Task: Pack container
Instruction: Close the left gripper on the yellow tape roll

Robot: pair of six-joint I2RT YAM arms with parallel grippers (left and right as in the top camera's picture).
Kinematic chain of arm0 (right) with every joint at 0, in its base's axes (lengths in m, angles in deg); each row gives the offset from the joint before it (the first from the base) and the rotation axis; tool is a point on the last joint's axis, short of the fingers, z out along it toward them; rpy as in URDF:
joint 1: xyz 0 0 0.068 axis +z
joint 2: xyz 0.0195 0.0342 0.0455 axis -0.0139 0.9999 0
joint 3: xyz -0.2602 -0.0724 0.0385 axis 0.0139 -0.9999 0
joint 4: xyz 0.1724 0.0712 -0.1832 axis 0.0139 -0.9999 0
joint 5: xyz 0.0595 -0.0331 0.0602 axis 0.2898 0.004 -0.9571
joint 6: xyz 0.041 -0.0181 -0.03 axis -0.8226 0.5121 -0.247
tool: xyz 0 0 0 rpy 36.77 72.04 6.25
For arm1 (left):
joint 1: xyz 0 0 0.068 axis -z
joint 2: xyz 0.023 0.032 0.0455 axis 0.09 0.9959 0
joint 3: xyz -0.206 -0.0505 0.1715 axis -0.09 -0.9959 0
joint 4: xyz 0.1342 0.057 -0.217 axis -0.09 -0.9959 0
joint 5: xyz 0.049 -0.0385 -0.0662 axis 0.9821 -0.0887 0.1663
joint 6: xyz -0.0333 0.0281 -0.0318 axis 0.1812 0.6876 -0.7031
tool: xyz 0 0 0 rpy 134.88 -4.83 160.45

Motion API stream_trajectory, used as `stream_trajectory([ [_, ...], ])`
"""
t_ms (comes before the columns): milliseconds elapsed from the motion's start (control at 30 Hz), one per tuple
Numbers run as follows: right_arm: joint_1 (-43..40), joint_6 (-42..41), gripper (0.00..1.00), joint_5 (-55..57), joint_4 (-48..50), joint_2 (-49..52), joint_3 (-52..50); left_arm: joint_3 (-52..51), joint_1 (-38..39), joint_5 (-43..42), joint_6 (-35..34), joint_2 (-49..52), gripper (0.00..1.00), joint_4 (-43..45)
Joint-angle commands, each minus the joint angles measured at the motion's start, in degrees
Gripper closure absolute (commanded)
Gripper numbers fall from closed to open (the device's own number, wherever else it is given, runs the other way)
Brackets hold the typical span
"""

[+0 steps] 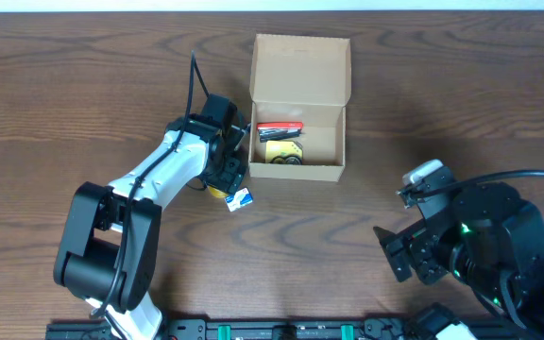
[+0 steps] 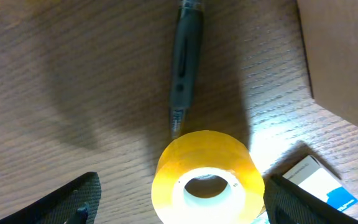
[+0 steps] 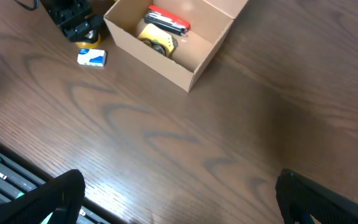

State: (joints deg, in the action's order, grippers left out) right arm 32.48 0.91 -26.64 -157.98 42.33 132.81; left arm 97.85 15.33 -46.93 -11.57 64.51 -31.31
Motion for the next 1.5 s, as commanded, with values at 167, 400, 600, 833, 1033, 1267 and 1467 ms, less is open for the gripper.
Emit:
stream_trajectory([
  [167,-1.0,-0.8,0.01,0.7,0.0,-0.1,0.0,-0.4,0.2,5.7,-1.1,0.6,0.16,-0.4],
  [400,-1.0,-0.8,0.01,0.7,0.0,-0.1,0.0,-0.4,0.2,0.2,-1.6,0.6,0.19,-2.9],
  [600,-1.0,-0.8,0.01,0.7,0.0,-0.1,0.0,-0.4,0.2,-2.1,-2.6,0.6,0.22,-4.9],
  [833,-1.0,-0.8,0.01,0.7,0.0,-0.1,0.0,-0.9,0.2,-2.0,-3.7,0.6,0.24,-2.3],
  [1033,-1.0,-0.8,0.01,0.7,0.0,-0.1,0.0,-2.6,0.2,-1.2,-3.7,0.6,0.25,-1.2],
  [1267,-1.0,-0.8,0.01,0.7,0.0,-0.1,0.0,-3.3,0.2,0.3,-4.5,0.6,0.26,-0.2],
  [1467,-1.0,-0.8,0.01,0.7,0.0,-0.1,0.0,-3.5,0.2,1.2,-4.8,0.6,0.32,1.2],
])
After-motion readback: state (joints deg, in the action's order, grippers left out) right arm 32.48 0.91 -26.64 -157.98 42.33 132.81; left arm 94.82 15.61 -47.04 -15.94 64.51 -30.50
